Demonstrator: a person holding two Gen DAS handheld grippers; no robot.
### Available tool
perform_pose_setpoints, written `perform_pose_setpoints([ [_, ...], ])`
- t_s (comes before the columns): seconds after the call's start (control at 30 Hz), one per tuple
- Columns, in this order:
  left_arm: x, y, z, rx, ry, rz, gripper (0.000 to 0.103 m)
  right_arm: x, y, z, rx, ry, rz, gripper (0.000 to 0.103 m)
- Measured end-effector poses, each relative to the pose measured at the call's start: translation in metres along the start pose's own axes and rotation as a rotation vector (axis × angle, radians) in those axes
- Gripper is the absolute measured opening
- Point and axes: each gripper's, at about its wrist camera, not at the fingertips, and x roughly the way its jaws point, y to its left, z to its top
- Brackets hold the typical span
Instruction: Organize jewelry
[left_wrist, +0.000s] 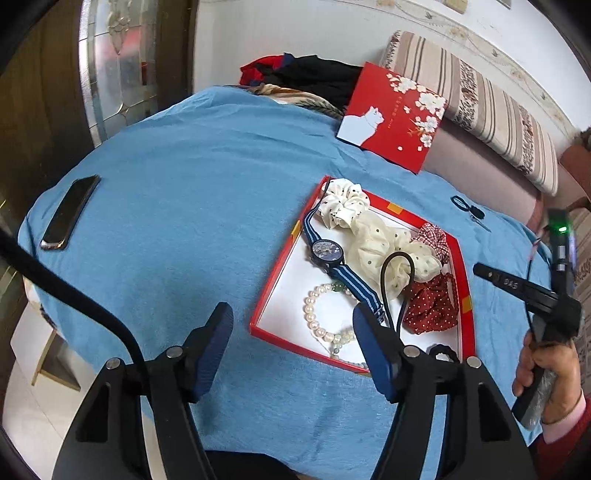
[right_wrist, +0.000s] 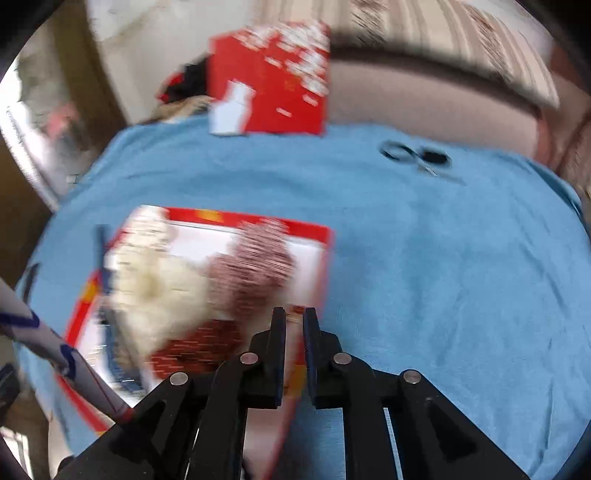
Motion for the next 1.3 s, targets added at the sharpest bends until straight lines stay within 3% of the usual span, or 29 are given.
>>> perform_pose_setpoints([
  [0.07, -0.002, 0.001, -0.003, -0.011, -0.008, 0.006, 0.068, -0.006, 0.026, 0.001, -0.069, -0.009, 0.093, 0.01],
  [0.2, -0.008, 0.001, -0.006, -0.018, -0.053, 0.065, 0.078, 0.019, 0.063, 0.005, -0.125, 0.068, 0.202, 0.01],
  [0.37, -0.017, 0.009, -0.002, -0.034, -0.117, 0.12, 0.082, 0.072, 0.077, 0.01, -0.142, 0.158, 0.095, 0.01],
  [0.47, -0.024, 0.011, 0.001, -0.033, -0.152, 0.138, 0.083, 0.078, 0.073, 0.021, -0.141, 0.147, 0.102, 0.01],
  [0.6, -0.035, 0.01, 0.004, -0.034, -0.197, 0.165, 0.084, 0.037, 0.061, 0.026, -0.112, 0.075, 0.154, 0.013],
  [0.7, -0.045, 0.005, 0.004, -0.028, -0.234, 0.192, 0.089, -0.002, 0.048, 0.018, -0.095, 0.004, 0.154, 0.04],
  [0.73, -0.049, 0.002, 0.004, -0.022, -0.246, 0.206, 0.09, -0.013, 0.042, 0.013, -0.093, -0.015, 0.148, 0.043],
  [1.0, -0.101, -0.038, -0.003, 0.078, -0.418, 0.362, 0.1, -0.071, -0.007, -0.054, -0.07, -0.046, 0.084, 0.044],
  [1.17, -0.135, -0.058, -0.011, 0.1, -0.487, 0.303, 0.103, -0.088, -0.021, -0.086, -0.029, -0.042, 0.064, 0.045],
  [1.3, -0.147, -0.076, -0.018, 0.123, -0.484, 0.276, 0.103, -0.098, -0.027, -0.101, 0.002, -0.05, 0.078, 0.046],
])
